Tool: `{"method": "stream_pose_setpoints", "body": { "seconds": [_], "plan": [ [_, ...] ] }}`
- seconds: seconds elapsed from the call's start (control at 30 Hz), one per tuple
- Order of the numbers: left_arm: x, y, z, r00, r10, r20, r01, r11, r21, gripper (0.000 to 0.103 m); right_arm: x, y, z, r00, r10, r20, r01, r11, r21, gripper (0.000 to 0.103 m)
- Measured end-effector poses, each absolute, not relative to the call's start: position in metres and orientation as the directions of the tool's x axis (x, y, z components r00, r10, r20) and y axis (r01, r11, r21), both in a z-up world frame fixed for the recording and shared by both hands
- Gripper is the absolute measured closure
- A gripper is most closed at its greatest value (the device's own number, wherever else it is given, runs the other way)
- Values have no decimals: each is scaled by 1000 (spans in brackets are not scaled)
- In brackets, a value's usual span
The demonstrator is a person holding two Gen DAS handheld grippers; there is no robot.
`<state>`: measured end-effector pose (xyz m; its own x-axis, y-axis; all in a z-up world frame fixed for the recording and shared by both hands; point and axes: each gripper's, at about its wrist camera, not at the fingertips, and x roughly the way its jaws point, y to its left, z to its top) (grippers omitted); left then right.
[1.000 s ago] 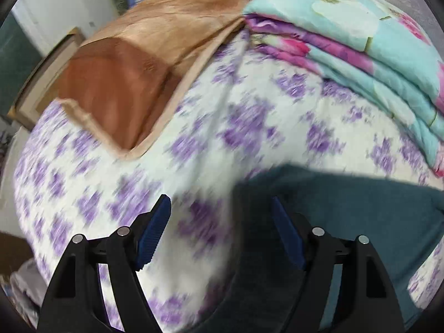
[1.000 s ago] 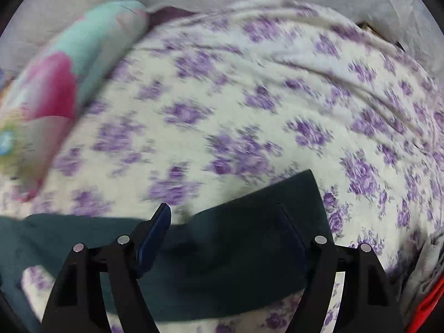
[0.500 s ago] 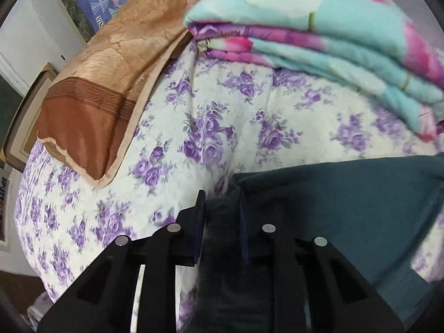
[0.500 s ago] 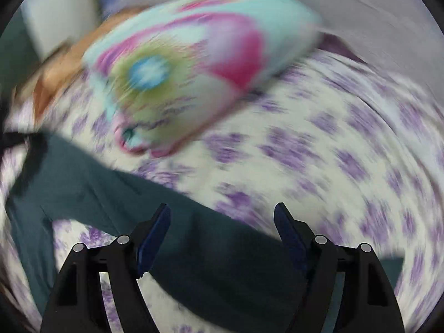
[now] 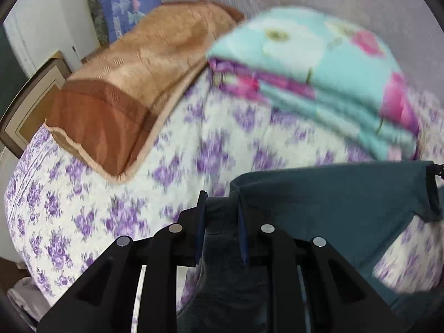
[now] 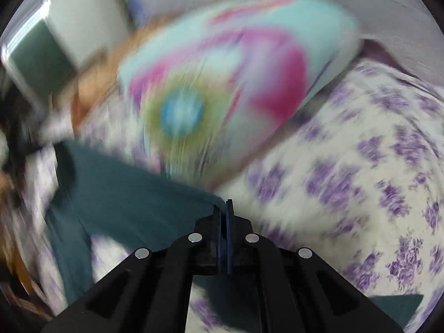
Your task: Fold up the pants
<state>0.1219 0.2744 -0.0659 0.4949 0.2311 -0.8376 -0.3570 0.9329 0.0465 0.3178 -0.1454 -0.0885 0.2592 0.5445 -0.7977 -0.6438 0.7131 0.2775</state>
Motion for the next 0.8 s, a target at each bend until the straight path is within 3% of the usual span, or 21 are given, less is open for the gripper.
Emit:
{"method": "stream_pose_setpoints", "body": {
  "seconds": [0.07,0.1,0.13,0.17,0.2,0.27,0.37,0.4,0.43,0.53,0.67,0.73,0.77,0.8],
  "plan": [
    [137,271,-65,509,254,-822,-371,927,56,84,330,-138,-90,291,530,-796,-606,746,275,99],
    [147,271,-73,493,256,-831,-383,922,57,83,333,-127,-102,297,468,-832,-593,773,224,93],
    [156,273,-83,471,252,-846,-399,916,50,83,335,-124,-112,314,405,-859,-579,798,165,83],
    [162,276,-92,454,249,-856,-412,910,46,83,337,-118,-121,344,320,-882,-557,826,83,55],
    [171,281,-107,415,245,-876,-437,899,45,83,338,-121,-124,365,282,-887,-540,840,45,47],
    [174,287,-120,375,229,-898,-458,888,36,82,338,-142,-111,382,325,-865,-495,863,106,46],
    [165,294,-114,388,266,-882,-476,878,55,73,329,-200,-85,441,361,-822,-428,890,161,29],
    [159,300,-110,393,275,-877,-490,870,53,64,325,-231,-79,478,308,-823,-380,917,122,26],
    [155,304,-107,397,276,-875,-500,865,46,52,322,-250,-81,483,253,-838,-352,933,79,26],
    [135,319,-97,383,321,-866,-540,839,72,51,331,-318,-105,467,24,-884,-230,968,-96,26],
    [110,314,-82,396,322,-860,-559,828,53,51,331,-381,-142,401,18,-916,-90,996,-20,26],
    [103,295,-76,419,297,-858,-527,849,37,49,332,-386,-157,380,64,-923,-75,996,38,38],
    [102,283,-75,426,283,-860,-506,862,33,48,334,-387,-164,366,115,-924,-68,993,97,55],
    [100,265,-74,434,263,-862,-473,880,30,45,336,-388,-167,368,143,-919,-56,990,131,65]
  ]
}}
